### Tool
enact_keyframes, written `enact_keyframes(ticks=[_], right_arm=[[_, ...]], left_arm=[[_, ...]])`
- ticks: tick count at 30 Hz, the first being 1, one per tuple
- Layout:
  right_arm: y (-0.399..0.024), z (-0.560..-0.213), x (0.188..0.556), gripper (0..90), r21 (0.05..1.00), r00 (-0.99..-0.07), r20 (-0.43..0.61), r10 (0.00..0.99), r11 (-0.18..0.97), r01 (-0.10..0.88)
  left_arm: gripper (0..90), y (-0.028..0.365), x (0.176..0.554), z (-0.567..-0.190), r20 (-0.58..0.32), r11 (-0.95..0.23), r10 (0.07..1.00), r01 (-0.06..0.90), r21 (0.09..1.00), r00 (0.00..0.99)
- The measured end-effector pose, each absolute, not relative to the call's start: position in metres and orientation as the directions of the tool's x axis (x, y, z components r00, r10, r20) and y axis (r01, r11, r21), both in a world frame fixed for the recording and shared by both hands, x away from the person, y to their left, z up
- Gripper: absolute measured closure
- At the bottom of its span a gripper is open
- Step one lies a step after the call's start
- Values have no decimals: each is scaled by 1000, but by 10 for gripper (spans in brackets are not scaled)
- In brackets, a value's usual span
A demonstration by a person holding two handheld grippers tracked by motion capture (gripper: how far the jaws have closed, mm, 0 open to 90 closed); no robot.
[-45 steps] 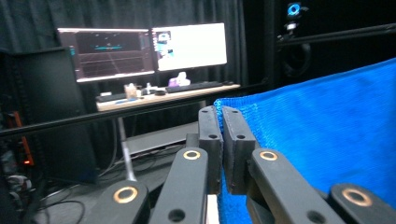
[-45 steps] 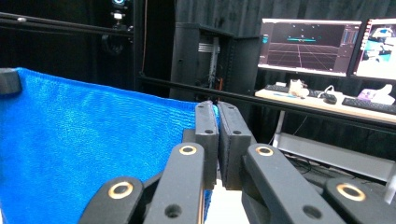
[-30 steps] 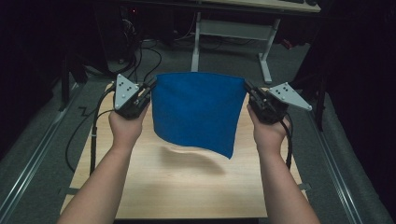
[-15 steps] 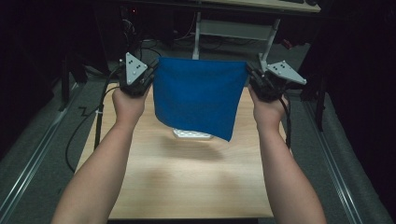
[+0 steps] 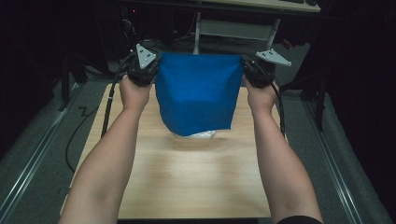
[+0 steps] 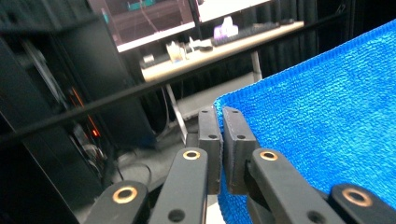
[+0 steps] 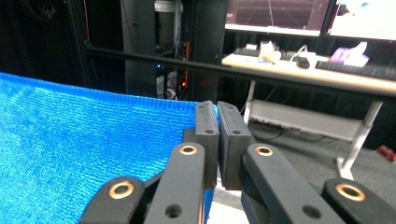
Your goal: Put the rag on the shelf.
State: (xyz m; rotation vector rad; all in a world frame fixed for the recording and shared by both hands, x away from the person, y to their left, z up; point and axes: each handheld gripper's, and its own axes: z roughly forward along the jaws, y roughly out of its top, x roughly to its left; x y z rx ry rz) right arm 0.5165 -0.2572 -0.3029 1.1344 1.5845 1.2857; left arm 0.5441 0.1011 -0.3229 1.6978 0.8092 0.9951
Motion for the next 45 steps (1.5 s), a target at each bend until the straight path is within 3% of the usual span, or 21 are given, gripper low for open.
enact_keyframes(ticks=[10,19,29,45], right_arm=[[-259,-357,536,887,946,-310,-48,950,143,291],[-258,-407,534,887,915,-334,-15,942,148,376],[-256,-447,505,886,898,-370,25,929,142,416],[-250,-473,477,885,864,-381,29,924,168,475]], left_arm=[[876,100,559,-385,170,-332,843,244,911,510],[876,107,553,-429,92,-328,828,344,880,553],[876,112,528,-469,-33,-250,814,400,882,580],[875,106,506,-494,-85,-244,787,436,866,611]])
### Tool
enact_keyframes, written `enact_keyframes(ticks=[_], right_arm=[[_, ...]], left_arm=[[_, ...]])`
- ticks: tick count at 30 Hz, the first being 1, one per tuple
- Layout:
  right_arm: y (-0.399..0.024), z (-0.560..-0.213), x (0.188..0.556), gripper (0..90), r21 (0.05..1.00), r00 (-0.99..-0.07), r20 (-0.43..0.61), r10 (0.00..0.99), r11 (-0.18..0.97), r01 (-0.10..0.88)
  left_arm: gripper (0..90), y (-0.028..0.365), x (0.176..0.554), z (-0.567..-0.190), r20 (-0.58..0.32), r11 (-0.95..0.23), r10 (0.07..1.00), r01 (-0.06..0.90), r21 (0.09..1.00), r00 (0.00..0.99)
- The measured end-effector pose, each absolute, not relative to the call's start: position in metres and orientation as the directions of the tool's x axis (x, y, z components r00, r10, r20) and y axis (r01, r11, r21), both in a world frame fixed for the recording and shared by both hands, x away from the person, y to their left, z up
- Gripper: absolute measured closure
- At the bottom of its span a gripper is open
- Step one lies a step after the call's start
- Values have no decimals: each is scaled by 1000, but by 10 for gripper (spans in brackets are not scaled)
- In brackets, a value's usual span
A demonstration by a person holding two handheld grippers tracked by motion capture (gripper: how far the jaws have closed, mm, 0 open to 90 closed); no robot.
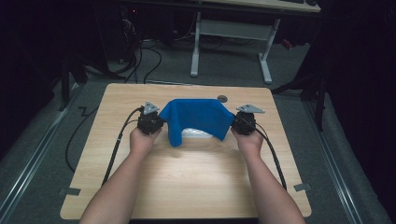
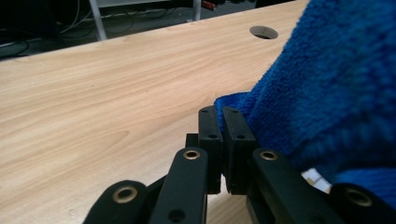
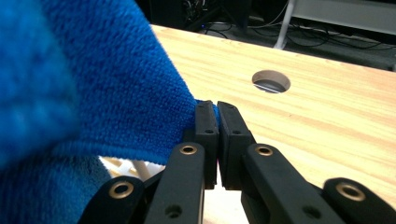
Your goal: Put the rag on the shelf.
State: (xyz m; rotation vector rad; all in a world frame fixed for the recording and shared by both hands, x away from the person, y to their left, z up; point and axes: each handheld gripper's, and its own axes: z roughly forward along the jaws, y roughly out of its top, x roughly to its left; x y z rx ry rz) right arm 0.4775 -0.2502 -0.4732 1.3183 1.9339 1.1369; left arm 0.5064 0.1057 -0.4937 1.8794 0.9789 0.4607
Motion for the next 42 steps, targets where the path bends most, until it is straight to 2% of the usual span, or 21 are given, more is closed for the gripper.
enact_keyframes(ticks=[12,26,30,33,35,42], right_arm=[[-251,-485,474,885,862,-381,56,923,148,485],[-242,-502,481,882,848,-389,82,917,142,511],[-242,-505,483,870,845,-388,90,917,136,517],[-243,-504,482,775,842,-376,90,922,131,523],[-245,-502,481,721,841,-363,86,928,127,525],[-253,-484,478,641,866,-353,66,933,123,485]], left_arm=[[870,103,504,-512,-123,-240,770,463,853,626],[847,107,496,-513,-125,-229,771,455,861,625],[794,110,494,-513,-129,-219,776,455,863,618],[667,113,490,-514,-126,-203,794,455,867,595],[622,116,488,-514,-117,-199,806,452,870,581],[543,125,483,-508,-84,-210,821,434,876,565]])
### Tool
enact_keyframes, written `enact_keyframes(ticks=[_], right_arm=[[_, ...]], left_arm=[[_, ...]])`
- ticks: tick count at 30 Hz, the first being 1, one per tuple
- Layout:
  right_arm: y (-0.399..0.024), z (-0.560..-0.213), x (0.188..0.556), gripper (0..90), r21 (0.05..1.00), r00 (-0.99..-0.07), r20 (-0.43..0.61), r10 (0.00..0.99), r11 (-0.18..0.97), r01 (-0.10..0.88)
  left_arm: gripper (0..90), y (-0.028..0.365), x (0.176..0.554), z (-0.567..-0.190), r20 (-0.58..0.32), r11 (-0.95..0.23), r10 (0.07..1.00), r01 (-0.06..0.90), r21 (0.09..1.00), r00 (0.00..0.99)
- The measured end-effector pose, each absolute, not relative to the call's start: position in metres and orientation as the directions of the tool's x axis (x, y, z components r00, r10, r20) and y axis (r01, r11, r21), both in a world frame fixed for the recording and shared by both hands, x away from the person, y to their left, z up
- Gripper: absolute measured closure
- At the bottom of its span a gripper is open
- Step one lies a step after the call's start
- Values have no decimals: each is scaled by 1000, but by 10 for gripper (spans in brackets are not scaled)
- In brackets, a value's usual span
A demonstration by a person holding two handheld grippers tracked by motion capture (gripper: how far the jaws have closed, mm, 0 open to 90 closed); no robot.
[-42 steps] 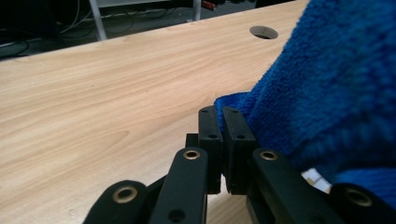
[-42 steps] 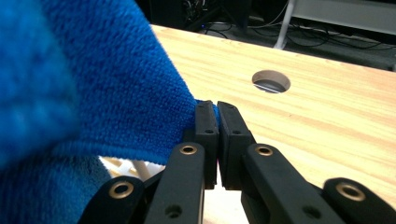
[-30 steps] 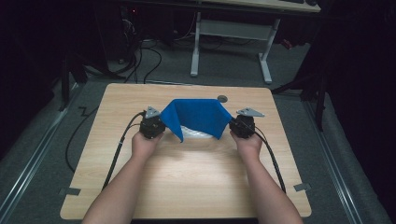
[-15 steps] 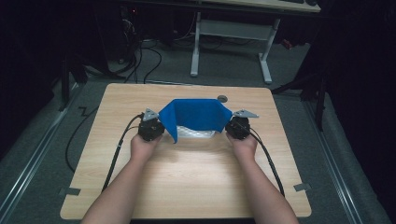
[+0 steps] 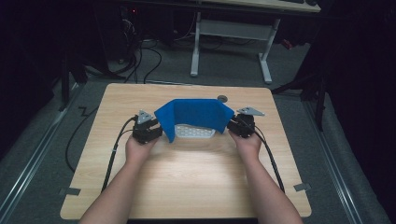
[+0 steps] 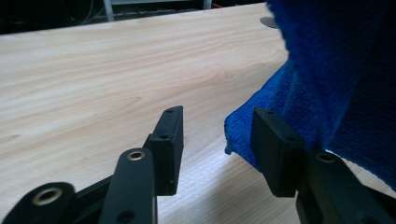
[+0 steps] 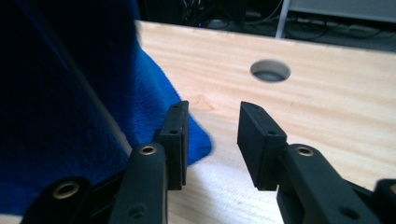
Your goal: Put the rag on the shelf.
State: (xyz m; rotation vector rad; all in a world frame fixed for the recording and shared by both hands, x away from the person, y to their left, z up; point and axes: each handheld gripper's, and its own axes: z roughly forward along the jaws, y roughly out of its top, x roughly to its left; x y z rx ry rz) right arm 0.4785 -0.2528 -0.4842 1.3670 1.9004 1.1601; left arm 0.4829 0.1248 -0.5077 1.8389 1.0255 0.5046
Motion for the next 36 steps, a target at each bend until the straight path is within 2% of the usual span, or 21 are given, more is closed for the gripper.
enact_keyframes(ticks=[15,25,32,36], right_arm=[[-268,-466,467,519,876,-336,2,942,160,455],[-272,-469,461,505,883,-326,2,945,151,444],[-280,-476,459,485,860,-314,10,950,152,487],[-284,-478,451,476,865,-313,3,950,154,477]], left_arm=[[518,141,467,-500,-77,-194,839,428,883,538],[507,158,459,-502,-57,-199,854,427,882,517],[506,171,454,-509,-59,-193,869,445,874,492],[501,178,447,-510,-54,-201,868,449,871,493]])
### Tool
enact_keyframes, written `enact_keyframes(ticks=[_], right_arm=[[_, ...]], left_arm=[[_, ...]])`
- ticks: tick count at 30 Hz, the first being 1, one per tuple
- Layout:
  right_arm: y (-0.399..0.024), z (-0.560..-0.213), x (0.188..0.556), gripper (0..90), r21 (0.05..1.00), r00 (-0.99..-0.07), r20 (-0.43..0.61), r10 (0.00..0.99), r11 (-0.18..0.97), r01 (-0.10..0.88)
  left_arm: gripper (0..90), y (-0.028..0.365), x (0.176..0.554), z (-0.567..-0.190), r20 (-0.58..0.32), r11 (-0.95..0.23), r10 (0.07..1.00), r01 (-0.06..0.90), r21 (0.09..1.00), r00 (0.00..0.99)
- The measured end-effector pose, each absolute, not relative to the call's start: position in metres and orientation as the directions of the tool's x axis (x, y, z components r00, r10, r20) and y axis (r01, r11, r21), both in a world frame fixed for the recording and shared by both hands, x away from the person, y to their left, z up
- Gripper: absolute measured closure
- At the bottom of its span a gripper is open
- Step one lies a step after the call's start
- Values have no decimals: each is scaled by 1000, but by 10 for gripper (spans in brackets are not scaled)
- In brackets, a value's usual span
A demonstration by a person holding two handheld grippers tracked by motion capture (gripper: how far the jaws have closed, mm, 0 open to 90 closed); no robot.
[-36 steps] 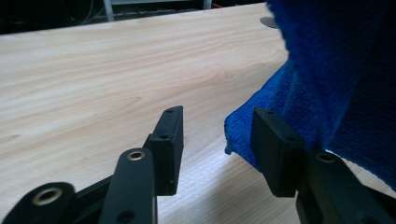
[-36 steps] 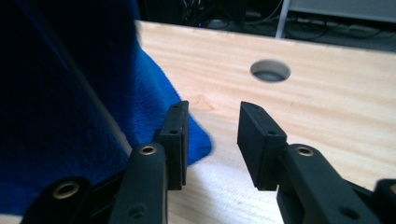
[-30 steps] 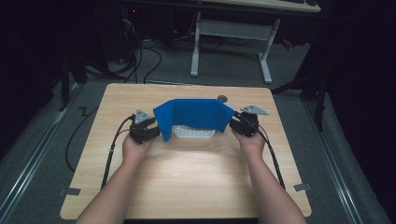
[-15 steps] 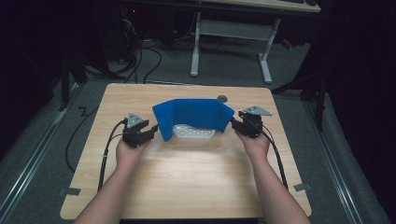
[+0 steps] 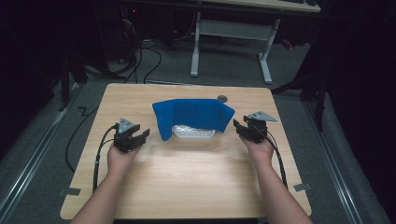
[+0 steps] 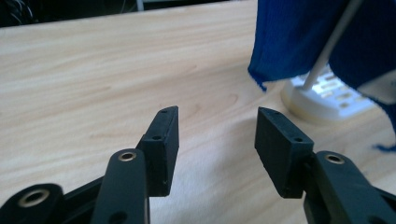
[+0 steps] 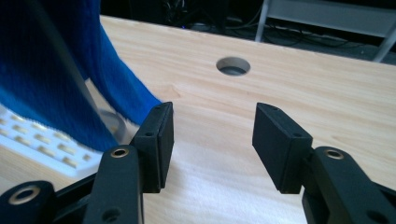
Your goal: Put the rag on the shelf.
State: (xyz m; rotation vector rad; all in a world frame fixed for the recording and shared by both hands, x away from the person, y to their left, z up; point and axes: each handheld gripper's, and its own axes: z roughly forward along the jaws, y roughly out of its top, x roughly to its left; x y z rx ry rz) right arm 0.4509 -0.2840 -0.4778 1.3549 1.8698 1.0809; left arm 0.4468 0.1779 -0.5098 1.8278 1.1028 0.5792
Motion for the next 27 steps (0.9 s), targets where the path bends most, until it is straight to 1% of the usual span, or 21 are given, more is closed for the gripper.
enact_keyframes(ticks=[4,6,8,10,13,16,18,20,21,24,25,27], right_arm=[[-288,-476,440,459,859,-329,-4,944,172,483],[-289,-475,429,472,881,-346,-26,938,185,435],[-290,-474,418,479,885,-359,-40,933,200,420],[-289,-470,407,471,873,-378,-44,925,219,435],[-289,-466,384,468,892,-391,-76,917,238,384],[-289,-467,361,391,897,-384,-83,919,237,373],[-288,-470,346,373,887,-395,-72,916,240,394],[-285,-475,332,355,881,-421,-81,903,263,393],[-284,-478,325,356,876,-435,-74,897,267,401],[-276,-485,305,343,865,-484,3,875,240,440],[-272,-487,299,341,865,-485,25,874,224,448],[-265,-490,289,310,867,-489,57,870,200,457]], left_arm=[[501,184,435,-509,-46,-212,864,445,870,501],[489,185,428,-507,-35,-225,862,442,868,506],[486,188,418,-505,-42,-220,855,434,874,517],[474,189,408,-503,-31,-237,850,435,869,525],[457,190,386,-499,-24,-257,834,426,867,552],[446,189,361,-498,-28,-271,815,423,865,579],[435,187,346,-497,-31,-280,803,423,862,595],[430,183,332,-496,-52,-255,806,424,869,590],[426,180,327,-496,-56,-254,802,425,869,595],[411,165,312,-494,-80,-238,794,430,871,602],[406,159,308,-495,-84,-238,791,431,870,606],[403,147,300,-504,-95,-220,786,421,880,610]])
